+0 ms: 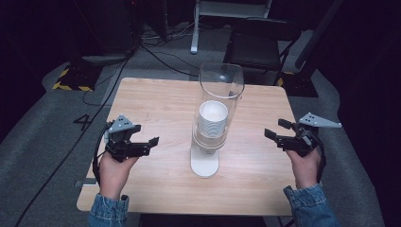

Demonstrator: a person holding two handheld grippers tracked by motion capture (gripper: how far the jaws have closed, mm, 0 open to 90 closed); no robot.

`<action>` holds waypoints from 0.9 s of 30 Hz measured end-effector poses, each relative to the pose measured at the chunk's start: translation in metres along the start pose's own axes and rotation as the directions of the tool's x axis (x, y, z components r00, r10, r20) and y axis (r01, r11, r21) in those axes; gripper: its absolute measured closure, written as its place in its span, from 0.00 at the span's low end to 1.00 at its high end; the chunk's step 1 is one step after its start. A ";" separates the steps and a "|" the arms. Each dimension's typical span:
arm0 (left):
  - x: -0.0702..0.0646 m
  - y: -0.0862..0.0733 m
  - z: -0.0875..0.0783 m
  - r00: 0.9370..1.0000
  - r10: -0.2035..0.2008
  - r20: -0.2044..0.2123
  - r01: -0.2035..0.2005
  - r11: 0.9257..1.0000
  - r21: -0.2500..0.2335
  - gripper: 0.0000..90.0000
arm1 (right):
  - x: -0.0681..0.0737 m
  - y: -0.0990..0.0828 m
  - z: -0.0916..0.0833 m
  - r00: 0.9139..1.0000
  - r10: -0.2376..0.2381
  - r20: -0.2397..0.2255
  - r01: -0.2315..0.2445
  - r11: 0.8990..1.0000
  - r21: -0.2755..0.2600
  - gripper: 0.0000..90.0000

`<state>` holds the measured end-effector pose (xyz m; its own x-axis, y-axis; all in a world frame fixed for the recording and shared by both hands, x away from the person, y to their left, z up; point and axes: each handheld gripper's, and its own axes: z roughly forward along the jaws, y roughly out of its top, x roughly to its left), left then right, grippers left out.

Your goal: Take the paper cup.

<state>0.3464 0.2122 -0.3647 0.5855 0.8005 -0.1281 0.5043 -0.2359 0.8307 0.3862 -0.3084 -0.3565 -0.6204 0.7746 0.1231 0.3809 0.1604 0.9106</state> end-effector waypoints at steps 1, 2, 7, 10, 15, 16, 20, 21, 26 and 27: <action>0.000 0.000 0.000 1.000 -0.001 0.000 0.001 1.000 0.001 0.21 | 0.000 0.000 0.000 1.000 0.001 0.002 -0.001 1.000 -0.002 0.21; 0.000 0.000 0.000 1.000 0.002 0.000 -0.002 1.000 0.002 0.21 | 0.000 0.000 -0.001 1.000 0.001 0.002 -0.001 1.000 -0.003 0.21; -0.001 0.000 -0.001 1.000 0.003 -0.001 -0.003 1.000 0.004 0.21 | 0.001 -0.001 0.001 1.000 -0.007 -0.002 0.007 1.000 0.003 0.21; -0.001 0.002 -0.001 1.000 0.004 0.004 -0.004 1.000 0.001 0.21 | 0.003 0.000 0.002 1.000 -0.015 -0.009 0.015 1.000 0.006 0.21; -0.002 0.002 -0.001 1.000 0.011 0.006 -0.011 1.000 0.003 0.21 | 0.008 0.000 0.004 0.999 -0.037 -0.023 0.037 0.999 0.004 0.20; -0.002 0.002 -0.001 1.000 0.014 0.007 -0.014 1.000 0.004 0.21 | 0.010 0.001 0.004 0.999 -0.036 -0.026 0.036 0.999 0.005 0.20; -0.002 0.003 -0.002 1.000 0.011 0.008 -0.011 1.000 -0.002 0.21 | 0.024 0.002 0.008 0.990 -0.138 0.032 0.137 0.990 0.023 0.19; -0.002 0.003 -0.002 1.000 0.011 0.008 -0.011 1.000 -0.004 0.21 | 0.028 0.002 0.010 0.988 -0.153 0.025 0.153 0.988 0.025 0.19; -0.003 0.003 -0.001 1.000 0.016 0.010 -0.016 1.000 0.000 0.21 | 0.041 0.002 0.017 0.982 -0.187 -0.038 0.188 0.982 0.023 0.18; -0.003 0.003 -0.001 1.000 0.015 0.011 -0.015 1.000 0.002 0.21 | 0.043 0.002 0.018 0.981 -0.189 -0.046 0.190 0.981 0.028 0.18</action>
<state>0.3452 0.2098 -0.3613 0.5999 0.7907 -0.1219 0.4967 -0.2487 0.8315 0.3724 -0.2634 -0.3568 -0.7118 0.7016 -0.0330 0.2749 0.3215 0.9061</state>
